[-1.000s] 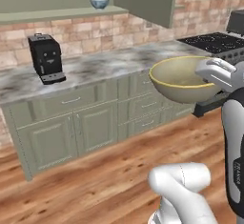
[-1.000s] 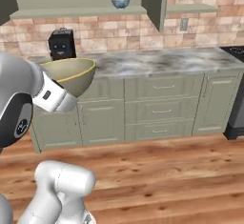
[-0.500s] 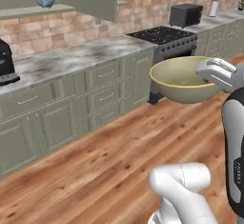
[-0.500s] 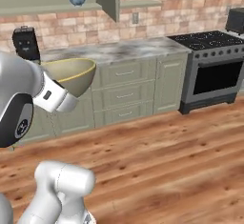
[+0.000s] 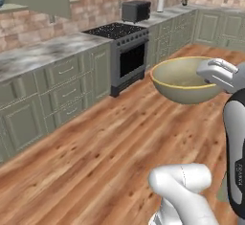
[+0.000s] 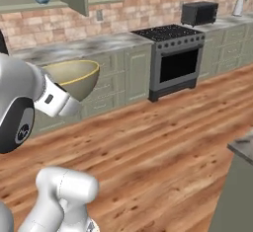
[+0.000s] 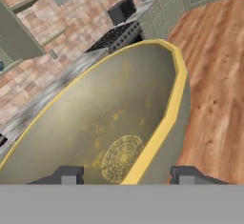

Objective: Take the smaller bowl and place it next to the appetizer plate on the dining counter , and place the larger bowl next to the plate with cooked food.

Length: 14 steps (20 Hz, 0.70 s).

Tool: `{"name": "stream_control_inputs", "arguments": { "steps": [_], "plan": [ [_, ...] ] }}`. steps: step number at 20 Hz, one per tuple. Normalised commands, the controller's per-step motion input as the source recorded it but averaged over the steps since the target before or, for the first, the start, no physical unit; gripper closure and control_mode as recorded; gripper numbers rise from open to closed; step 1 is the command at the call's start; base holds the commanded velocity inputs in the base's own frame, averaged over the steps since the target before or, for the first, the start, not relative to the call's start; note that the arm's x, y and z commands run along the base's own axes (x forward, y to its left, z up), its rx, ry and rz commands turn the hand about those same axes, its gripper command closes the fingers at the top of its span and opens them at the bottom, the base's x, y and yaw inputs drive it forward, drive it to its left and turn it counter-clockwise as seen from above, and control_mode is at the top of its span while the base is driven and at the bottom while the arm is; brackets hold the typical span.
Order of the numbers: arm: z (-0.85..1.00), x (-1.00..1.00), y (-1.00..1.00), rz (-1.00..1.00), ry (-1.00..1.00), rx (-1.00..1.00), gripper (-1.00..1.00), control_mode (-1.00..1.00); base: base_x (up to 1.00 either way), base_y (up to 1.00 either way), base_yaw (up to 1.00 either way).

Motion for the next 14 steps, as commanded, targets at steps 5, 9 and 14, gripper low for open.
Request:
{"name": "stream_control_inputs", "arguments": {
  "steps": [5, 9, 14],
  "plan": [
    [0.0, 0.0, 0.0, 0.0, 0.0, 0.0, 1.0, 1.0, -0.67, -0.08, -0.36],
    [0.0, 0.0, 0.0, 0.0, 0.0, 0.0, 1.0, 1.0, -0.26, -0.38, -0.25],
    [0.0, 0.0, 0.0, 0.0, 0.0, 0.0, 1.0, 1.0, -0.42, -0.56, -0.25]
  ]
}}
